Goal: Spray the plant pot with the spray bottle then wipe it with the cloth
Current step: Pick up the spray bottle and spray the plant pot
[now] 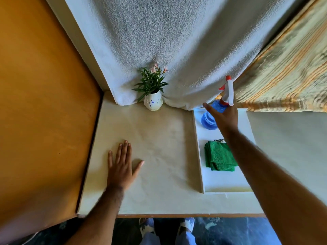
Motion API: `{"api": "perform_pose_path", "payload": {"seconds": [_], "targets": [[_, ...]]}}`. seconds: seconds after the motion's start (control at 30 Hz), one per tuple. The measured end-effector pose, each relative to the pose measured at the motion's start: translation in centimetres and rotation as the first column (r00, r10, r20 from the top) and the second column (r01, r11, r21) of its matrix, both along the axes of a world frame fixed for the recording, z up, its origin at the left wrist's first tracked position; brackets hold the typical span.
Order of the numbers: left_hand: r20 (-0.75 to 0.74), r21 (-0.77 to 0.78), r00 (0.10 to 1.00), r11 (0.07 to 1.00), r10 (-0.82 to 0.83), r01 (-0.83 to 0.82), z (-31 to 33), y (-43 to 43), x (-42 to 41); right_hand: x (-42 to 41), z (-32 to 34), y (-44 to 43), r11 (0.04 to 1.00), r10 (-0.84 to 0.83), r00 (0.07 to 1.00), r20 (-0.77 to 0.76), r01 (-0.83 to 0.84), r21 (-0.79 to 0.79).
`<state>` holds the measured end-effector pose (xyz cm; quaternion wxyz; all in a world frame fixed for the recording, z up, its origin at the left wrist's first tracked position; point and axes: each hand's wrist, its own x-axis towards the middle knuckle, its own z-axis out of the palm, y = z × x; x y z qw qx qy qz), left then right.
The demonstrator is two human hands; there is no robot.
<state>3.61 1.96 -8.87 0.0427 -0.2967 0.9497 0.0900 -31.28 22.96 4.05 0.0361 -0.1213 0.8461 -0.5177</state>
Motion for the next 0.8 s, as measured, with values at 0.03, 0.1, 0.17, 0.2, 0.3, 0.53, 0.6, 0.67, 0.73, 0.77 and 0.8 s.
{"api": "perform_pose_path", "payload": {"seconds": [0.03,0.1,0.17,0.2,0.3,0.53,0.6,0.67,0.73,0.77,0.8], "targets": [[-0.007,-0.005,1.0,1.0,0.0,0.0,-0.2,0.0,0.0,-0.9,-0.1,-0.4,1.0,0.002,1.0,0.011,-0.002,-0.013],[-0.01,-0.023,1.0,1.0,0.0,0.0,-0.5,0.0,0.1,-2.1,-0.5,-0.7,0.999,-0.015,0.999,0.03,0.017,-0.051],[-0.011,-0.04,1.0,0.999,0.001,-0.002,-0.8,-0.2,0.2,-2.6,-1.1,-1.1,0.993,-0.075,0.996,0.043,0.079,-0.093],[-0.018,-0.046,1.0,0.999,0.001,-0.002,-0.9,-0.1,0.2,-2.7,-1.4,-1.2,0.986,-0.1,0.994,0.042,0.104,-0.13],[-0.033,-0.055,0.999,0.998,0.0,-0.002,-0.9,0.0,0.3,-2.6,-1.1,-1.9,0.965,-0.132,0.988,0.075,0.146,-0.218],[-0.029,-0.049,1.0,0.999,0.009,-0.011,-0.7,0.0,0.4,-0.3,3.9,-4.2,0.937,0.039,0.992,0.118,0.005,-0.35],[-0.039,-0.052,0.999,0.999,0.01,-0.012,-0.6,-0.1,0.4,1.7,4.5,-5.9,0.936,0.195,0.969,0.149,-0.139,-0.325],[-0.048,-0.059,0.999,0.998,0.012,-0.015,-0.5,0.0,0.4,4.6,4.1,-7.8,0.95,0.3,0.934,0.193,-0.275,-0.149],[-0.063,-0.066,0.998,0.998,0.012,-0.016,-0.4,0.2,0.3,7.3,2.8,-9.5,0.936,0.328,0.899,0.288,-0.351,0.03],[-0.071,-0.07,0.997,0.997,0.011,-0.016,-0.4,0.2,0.3,8.5,2.1,-10.3,0.921,0.336,0.879,0.34,-0.382,0.077],[-0.079,-0.075,0.997,0.997,0.011,-0.017,-0.4,0.2,0.3,9.4,1.4,-10.8,0.908,0.336,0.858,0.389,-0.405,0.107]]}}
